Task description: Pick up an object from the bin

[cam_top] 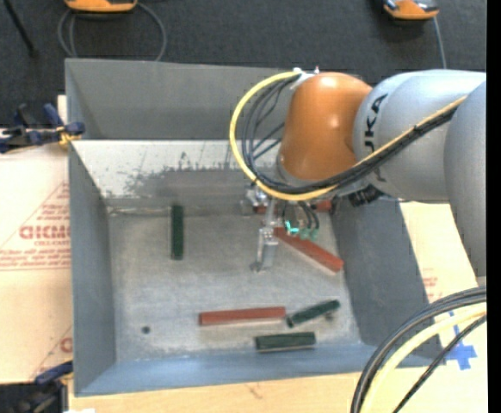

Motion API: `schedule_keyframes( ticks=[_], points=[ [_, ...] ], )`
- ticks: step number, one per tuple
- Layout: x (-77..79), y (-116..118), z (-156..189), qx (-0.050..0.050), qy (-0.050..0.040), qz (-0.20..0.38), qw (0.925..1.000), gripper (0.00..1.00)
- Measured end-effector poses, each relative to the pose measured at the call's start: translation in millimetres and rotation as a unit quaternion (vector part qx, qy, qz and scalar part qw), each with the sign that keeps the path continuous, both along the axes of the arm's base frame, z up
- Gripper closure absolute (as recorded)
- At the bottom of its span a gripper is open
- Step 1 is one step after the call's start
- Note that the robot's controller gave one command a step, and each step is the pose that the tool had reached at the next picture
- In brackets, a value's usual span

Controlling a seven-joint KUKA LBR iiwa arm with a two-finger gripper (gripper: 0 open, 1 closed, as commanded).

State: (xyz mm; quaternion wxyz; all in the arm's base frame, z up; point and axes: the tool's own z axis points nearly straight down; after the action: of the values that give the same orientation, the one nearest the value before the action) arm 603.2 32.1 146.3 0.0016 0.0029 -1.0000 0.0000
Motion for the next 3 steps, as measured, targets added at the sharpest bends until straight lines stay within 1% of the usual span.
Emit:
schedule_keyframes(
  ticks=[1, 2, 3],
  points=[
    [-76.6, 3.3, -77.8, -0.001, 0.0019, 0.050, 0.9987, 0.00],
    [-127.1, 22.5, -74.2, 0.001, -0.0098, -0.016, 0.9998, 0.00],
    [-130.0, 22.1, -76.0, 0.001, -0.0030, -0.016, 0.9999, 1.00]
  ],
)
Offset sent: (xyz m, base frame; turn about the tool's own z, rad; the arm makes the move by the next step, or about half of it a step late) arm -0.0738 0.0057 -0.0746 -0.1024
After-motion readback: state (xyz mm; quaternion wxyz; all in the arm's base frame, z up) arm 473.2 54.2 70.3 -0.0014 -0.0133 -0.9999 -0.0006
